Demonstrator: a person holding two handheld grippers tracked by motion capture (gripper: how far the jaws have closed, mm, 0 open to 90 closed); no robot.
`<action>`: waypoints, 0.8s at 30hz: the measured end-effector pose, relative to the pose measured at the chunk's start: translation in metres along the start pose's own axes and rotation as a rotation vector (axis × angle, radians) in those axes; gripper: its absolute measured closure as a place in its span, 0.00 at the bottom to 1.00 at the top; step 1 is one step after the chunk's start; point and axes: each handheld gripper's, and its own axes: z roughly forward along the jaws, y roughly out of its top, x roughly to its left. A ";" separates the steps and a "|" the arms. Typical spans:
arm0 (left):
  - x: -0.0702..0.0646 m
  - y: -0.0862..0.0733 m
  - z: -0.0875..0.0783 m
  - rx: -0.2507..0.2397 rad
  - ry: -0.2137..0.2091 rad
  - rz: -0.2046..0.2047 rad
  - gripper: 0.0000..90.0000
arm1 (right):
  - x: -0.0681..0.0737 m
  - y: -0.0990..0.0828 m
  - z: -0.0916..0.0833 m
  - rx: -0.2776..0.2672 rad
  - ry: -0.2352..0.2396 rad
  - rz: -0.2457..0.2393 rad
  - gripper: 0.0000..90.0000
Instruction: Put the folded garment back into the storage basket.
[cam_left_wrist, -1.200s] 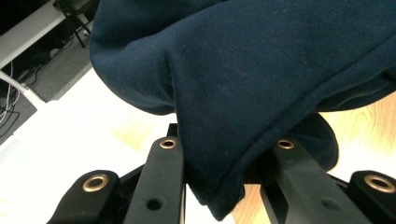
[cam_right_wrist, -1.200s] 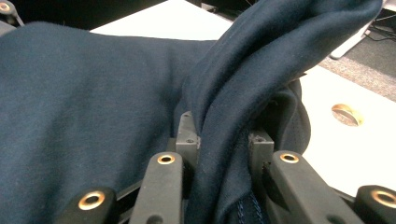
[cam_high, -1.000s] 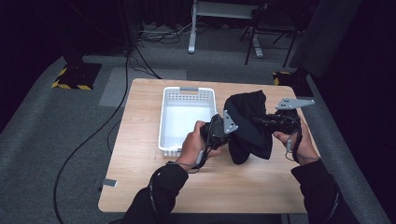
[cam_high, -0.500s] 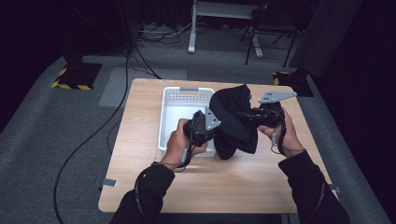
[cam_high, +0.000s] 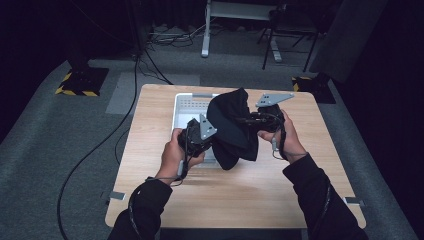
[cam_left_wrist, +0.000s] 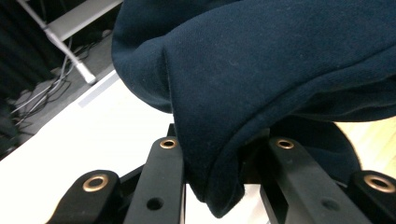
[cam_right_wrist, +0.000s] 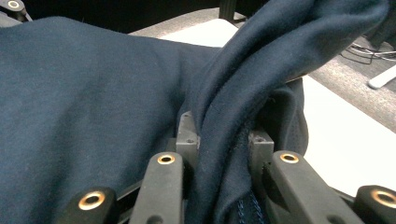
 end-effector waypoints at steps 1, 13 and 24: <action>0.001 -0.002 0.000 0.003 0.004 -0.002 0.84 | 0.001 0.001 0.003 0.003 0.001 -0.004 0.82; 0.019 -0.028 0.003 0.044 0.061 -0.036 0.84 | 0.009 0.012 0.036 0.031 0.019 -0.021 0.82; 0.024 -0.048 0.010 0.084 0.085 -0.048 0.85 | 0.013 0.017 0.059 0.054 0.022 -0.038 0.82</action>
